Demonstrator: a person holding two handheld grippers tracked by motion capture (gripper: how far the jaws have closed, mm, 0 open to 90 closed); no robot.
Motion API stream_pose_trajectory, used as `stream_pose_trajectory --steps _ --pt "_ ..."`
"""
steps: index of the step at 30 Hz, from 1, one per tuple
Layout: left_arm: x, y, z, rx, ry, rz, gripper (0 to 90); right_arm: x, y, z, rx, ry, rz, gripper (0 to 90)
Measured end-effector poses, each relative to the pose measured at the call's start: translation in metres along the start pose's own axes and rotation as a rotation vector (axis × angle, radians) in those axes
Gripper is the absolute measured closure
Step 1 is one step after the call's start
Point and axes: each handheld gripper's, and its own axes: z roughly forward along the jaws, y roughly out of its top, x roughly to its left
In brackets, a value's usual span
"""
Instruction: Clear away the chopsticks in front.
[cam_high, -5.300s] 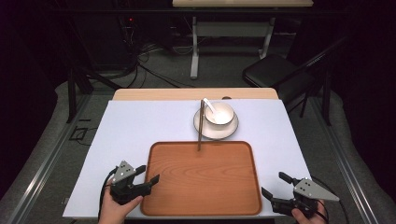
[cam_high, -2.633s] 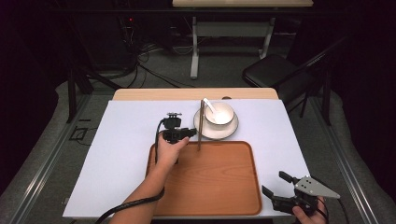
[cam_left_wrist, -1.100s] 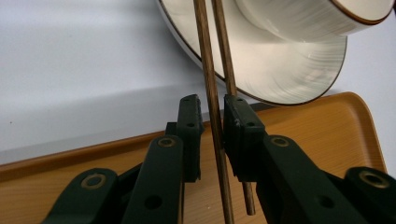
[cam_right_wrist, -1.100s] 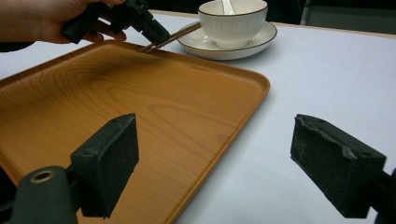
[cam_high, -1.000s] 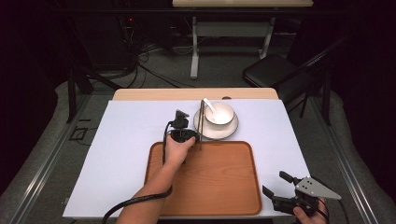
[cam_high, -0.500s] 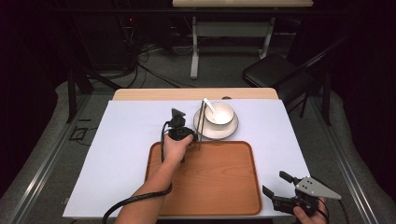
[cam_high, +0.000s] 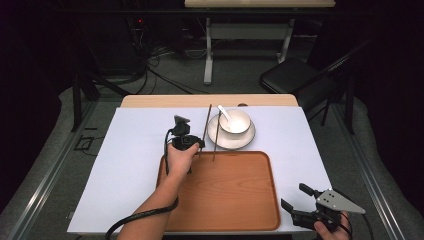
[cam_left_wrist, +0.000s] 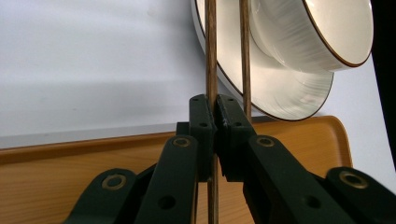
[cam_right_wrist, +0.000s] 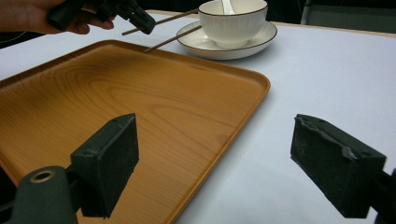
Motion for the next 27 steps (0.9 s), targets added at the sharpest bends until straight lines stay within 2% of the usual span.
stream_pose_trajectory --steps 6,13,16,20,23,26,27 --pt "0.010 -0.007 -0.017 -0.037 0.016 0.012 85.4 0.000 0.000 0.000 0.000 0.000 0.002 14.9" --pt "0.020 -0.019 -0.037 -0.071 -0.005 0.009 85.4 0.000 0.000 0.000 0.000 -0.002 0.000 14.9" --pt "0.026 -0.031 -0.049 -0.080 -0.005 0.022 85.4 0.001 0.000 0.000 0.001 -0.003 0.003 14.9" --pt "0.032 -0.043 -0.060 -0.090 -0.022 0.013 85.4 0.000 0.000 0.000 0.001 -0.003 0.002 14.9" --pt "0.041 -0.061 -0.071 -0.084 -0.019 0.020 85.4 0.001 0.000 0.000 0.000 -0.005 0.002 14.9" --pt "0.045 -0.070 -0.077 -0.082 -0.027 0.012 85.4 0.001 0.000 0.000 0.000 -0.005 0.001 14.9" --pt "0.049 -0.080 -0.083 -0.080 -0.031 0.016 85.4 0.000 0.000 0.000 0.000 -0.005 0.001 14.9"
